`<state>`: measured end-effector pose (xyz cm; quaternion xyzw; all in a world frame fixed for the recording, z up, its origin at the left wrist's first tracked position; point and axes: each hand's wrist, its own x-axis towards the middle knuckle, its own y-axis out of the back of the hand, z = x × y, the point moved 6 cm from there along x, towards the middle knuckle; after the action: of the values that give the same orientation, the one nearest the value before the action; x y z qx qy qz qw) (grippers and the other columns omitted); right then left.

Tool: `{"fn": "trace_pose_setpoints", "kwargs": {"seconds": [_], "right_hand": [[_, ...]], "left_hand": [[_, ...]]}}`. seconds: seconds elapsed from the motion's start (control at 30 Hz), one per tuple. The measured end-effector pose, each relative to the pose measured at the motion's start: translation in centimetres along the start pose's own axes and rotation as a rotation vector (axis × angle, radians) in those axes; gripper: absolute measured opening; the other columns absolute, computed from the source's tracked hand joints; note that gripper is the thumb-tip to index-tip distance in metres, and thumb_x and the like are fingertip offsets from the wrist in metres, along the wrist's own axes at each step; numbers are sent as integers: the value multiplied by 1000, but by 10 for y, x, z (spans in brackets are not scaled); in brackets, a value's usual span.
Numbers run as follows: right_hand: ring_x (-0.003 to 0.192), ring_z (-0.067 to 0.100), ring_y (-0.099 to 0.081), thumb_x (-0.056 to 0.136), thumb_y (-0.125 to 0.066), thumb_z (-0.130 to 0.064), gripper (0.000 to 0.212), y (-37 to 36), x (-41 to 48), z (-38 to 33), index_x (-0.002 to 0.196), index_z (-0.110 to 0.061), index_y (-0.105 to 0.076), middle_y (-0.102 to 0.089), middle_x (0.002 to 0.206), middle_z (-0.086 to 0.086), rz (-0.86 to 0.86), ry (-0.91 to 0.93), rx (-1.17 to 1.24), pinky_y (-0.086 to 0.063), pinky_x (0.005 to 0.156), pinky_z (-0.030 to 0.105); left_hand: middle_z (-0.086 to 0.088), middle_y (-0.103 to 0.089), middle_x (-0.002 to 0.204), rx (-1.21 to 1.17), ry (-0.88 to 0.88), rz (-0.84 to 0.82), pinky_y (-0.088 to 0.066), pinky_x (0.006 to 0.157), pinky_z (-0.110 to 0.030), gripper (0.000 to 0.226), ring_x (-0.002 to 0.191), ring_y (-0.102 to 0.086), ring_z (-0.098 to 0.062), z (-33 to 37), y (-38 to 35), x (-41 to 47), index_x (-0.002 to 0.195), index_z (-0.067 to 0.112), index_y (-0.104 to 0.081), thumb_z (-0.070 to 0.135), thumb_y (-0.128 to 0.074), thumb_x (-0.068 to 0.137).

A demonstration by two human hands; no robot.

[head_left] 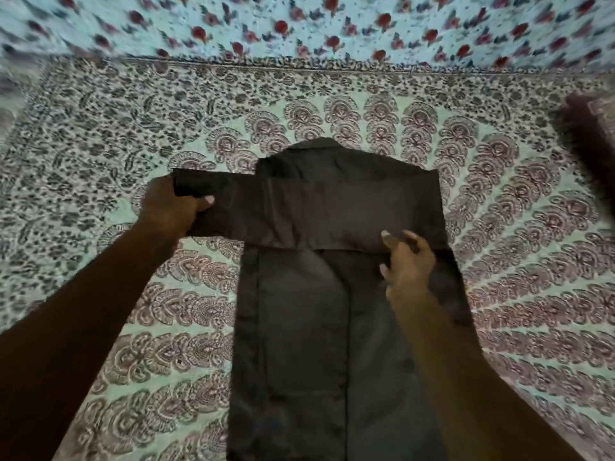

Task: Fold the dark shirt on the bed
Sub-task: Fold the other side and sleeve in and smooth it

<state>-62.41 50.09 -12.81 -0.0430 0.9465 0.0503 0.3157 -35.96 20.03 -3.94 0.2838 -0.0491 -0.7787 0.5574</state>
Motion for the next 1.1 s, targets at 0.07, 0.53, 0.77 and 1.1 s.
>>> {"fn": "trace_pose_setpoints", "kwargs": {"seconds": [0.07,0.53,0.77,1.1], "right_hand": [[93,20,-63,82,-86,-12,32,-4,5,5,104,-24,-65,-65,108,3,48,9,-34,-56,87,42],[47,9,-55,90,-62,4,16,-24,24,11,85,-11,-66,-62,65,2,107,-81,64,-37,43,19],[76,11,-66,89,-75,-8,18,-18,18,19,107,-11,-72,-71,85,2,-18,-99,-128,-50,62,27],[104,20,-65,84,-83,-22,37,-11,6,-3,119,-15,-72,-73,103,6,-93,296,-754,-50,103,34]], "left_hand": [[-21,-72,122,98,-31,48,-58,97,-52,43,109,-71,-35,-5,14,20,127,3,-68,1,-79,86],[-37,-59,126,620,-183,185,-52,97,-59,64,117,-60,-54,-30,20,72,144,0,-38,0,-72,90],[-27,-24,165,1008,-424,54,-29,118,-69,81,151,-26,-49,-37,-31,49,155,5,-31,22,-76,90],[-9,-23,172,1175,-590,-201,-28,123,-54,83,157,-26,-31,-82,-91,6,161,11,-31,67,-19,101]]}}
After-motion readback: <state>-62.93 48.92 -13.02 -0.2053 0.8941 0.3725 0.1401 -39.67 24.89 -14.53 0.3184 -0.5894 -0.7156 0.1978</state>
